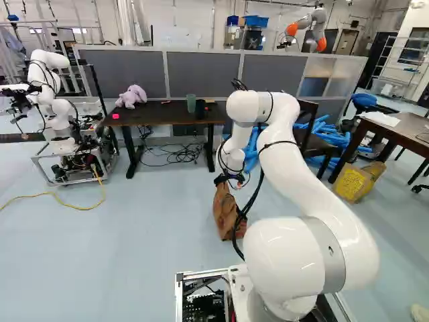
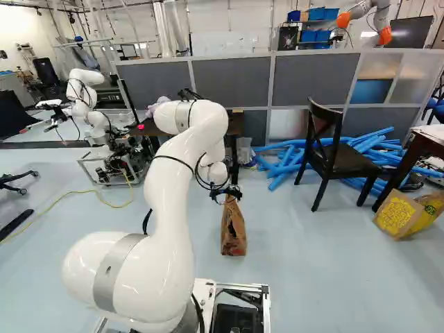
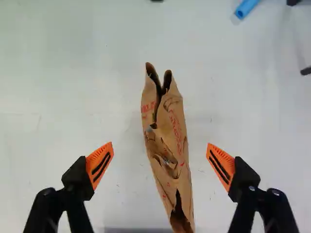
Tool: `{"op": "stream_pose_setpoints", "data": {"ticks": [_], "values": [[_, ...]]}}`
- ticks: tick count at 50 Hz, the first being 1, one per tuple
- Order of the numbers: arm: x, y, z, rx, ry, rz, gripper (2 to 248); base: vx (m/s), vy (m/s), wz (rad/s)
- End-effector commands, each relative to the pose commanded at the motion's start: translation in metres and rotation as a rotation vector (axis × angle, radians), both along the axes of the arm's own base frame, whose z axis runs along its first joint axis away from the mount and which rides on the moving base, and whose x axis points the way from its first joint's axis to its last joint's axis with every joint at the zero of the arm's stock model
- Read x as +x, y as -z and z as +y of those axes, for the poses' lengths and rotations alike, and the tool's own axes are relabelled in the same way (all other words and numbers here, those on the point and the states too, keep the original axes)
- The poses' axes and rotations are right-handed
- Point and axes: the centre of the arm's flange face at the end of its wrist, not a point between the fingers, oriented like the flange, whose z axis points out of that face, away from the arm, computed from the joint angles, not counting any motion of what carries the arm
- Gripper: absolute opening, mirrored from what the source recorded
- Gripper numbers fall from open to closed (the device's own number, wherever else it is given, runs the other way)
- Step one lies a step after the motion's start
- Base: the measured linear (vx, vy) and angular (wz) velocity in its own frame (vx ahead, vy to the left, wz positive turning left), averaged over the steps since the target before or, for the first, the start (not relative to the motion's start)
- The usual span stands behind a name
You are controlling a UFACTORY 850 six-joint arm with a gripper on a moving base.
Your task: Pick up the bag on the ground and place it on the table
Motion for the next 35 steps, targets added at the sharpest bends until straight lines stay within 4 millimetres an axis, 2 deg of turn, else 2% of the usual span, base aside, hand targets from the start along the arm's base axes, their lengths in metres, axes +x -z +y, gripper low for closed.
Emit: {"op": "stream_pose_setpoints", "data": {"ticks": [14, 35], "values": [[0.001, 0.022, 0.0, -0.041, -0.139, 0.023, 247, 0.0, 0.0, 0.0], [-0.003, 0.054, 0.0, -0.038, -0.171, 0.101, 247, 0.0, 0.0, 0.0]]}}
